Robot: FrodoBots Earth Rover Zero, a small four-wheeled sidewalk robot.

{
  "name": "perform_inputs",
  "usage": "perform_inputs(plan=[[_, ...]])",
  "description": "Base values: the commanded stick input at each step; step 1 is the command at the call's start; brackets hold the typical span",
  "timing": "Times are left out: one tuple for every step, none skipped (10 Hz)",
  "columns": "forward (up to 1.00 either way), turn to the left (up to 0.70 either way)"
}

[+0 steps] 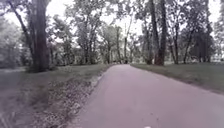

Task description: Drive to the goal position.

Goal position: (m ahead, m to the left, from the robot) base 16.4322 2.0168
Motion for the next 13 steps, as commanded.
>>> perform_inputs(plan=[[0.69, 0.00], [0.69, 0.00], [0.68, 0.00], [0.69, 0.00], [0.69, 0.00], [0.69, 0.00], [0.69, 0.00], [0.69, 0.00], [0.68, 0.00], [0.68, 0.00], [0.69, 0.00], [0.69, 0.00], [0.69, 0.01]])
